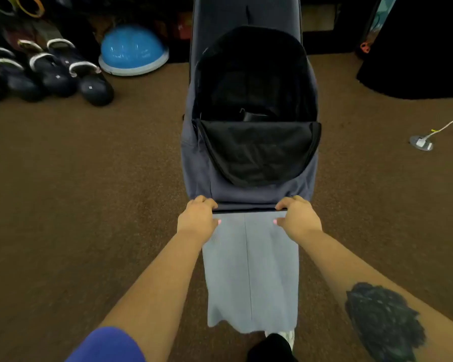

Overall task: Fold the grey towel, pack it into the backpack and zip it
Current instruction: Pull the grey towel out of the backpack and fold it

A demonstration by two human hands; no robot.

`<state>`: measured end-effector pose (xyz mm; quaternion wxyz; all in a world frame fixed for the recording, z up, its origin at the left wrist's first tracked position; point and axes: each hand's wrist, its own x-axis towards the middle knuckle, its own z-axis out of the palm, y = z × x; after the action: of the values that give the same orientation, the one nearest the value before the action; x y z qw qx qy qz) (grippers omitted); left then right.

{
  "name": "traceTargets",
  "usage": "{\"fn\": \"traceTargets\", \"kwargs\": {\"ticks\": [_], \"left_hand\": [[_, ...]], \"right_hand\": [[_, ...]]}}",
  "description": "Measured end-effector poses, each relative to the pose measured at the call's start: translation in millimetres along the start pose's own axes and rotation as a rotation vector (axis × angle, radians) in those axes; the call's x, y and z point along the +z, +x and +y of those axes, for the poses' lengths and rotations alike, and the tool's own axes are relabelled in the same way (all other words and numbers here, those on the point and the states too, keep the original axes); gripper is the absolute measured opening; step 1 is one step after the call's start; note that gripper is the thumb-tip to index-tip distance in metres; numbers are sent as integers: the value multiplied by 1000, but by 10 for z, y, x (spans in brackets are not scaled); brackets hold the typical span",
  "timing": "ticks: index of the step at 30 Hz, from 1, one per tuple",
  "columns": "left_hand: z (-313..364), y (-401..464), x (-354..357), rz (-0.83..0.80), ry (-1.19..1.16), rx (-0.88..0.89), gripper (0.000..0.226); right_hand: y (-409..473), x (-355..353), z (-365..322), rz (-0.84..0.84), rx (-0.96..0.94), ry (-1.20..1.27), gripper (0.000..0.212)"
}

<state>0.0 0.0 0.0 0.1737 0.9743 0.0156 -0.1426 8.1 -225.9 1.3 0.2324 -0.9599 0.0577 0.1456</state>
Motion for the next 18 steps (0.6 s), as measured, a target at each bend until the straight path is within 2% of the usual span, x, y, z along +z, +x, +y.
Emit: {"fn": "traceTargets", "kwargs": {"ticks": [7,11,15,18], "left_hand": [[-68,178,212,-61,70,-13,47],[-95,194,294,-72,127,-5,35],[-100,144,325,-97,182,24,24],[-60,65,221,-72,132,75,17]], "right_hand": [[183,170,75,-154,51,-194,54],[210,224,84,-140,39,-224,51],[198,207,67,-222,18,-308,37],[153,97,13,-225,-32,-350,31]]}}
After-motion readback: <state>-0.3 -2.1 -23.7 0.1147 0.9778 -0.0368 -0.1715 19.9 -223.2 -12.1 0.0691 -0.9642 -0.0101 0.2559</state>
